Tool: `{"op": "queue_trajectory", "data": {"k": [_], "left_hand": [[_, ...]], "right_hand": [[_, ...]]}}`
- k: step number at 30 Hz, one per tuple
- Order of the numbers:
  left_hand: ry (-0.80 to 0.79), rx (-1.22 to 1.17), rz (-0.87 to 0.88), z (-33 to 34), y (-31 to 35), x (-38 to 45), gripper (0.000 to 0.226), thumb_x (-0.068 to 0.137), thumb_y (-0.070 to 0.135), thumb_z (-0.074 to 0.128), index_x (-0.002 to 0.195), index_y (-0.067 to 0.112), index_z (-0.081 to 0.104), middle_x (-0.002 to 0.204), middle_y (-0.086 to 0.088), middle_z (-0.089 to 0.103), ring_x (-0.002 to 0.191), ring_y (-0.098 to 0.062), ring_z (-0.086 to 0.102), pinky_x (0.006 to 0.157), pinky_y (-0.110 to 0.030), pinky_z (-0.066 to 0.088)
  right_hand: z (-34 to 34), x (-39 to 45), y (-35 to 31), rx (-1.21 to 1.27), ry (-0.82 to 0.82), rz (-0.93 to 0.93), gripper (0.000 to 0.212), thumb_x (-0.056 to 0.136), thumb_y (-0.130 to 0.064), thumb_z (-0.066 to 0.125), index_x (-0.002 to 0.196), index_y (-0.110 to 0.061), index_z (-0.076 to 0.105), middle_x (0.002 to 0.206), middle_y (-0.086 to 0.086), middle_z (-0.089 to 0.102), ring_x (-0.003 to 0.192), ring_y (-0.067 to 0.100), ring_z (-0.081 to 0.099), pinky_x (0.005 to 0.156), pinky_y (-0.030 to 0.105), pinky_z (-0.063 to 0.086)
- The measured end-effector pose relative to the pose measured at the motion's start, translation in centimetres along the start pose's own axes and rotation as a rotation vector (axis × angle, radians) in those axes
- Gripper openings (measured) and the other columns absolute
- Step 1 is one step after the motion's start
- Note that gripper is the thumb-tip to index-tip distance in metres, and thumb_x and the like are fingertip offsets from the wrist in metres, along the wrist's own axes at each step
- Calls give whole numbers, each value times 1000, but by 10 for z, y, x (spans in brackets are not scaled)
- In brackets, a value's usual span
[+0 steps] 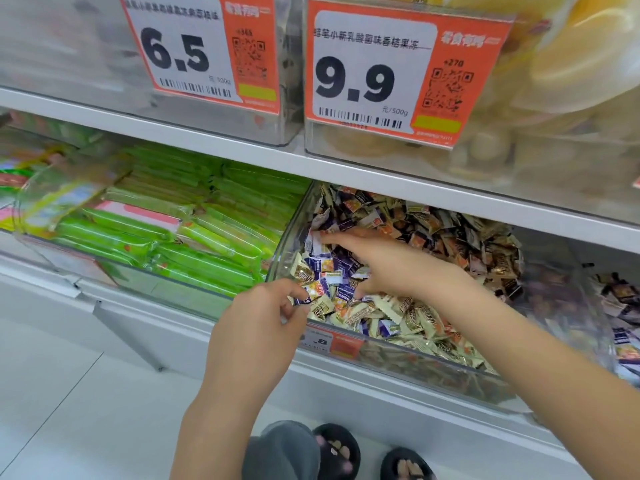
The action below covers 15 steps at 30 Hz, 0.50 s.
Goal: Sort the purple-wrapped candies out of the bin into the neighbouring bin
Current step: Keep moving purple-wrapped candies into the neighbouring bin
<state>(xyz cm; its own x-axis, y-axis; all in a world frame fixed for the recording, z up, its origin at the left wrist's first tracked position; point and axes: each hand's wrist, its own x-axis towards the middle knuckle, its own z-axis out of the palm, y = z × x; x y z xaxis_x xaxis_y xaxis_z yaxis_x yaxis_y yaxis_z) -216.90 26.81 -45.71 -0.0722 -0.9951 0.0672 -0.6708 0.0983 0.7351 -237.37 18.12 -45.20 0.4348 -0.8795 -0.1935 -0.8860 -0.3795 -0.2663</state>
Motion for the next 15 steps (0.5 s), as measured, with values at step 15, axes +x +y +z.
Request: {"op": "queue_trajectory", "data": {"k": [15], "left_hand": [[-2,12,11,1,0,-1,7,86,28,64,93,31,66,65,11,53,60,-9,54,54,-25,36]], "right_hand": [[18,13,-4,-98,-31,-92,62,71,-10,70,117,-37,39,87,-8,40,70,11,45,49,29,29]]}}
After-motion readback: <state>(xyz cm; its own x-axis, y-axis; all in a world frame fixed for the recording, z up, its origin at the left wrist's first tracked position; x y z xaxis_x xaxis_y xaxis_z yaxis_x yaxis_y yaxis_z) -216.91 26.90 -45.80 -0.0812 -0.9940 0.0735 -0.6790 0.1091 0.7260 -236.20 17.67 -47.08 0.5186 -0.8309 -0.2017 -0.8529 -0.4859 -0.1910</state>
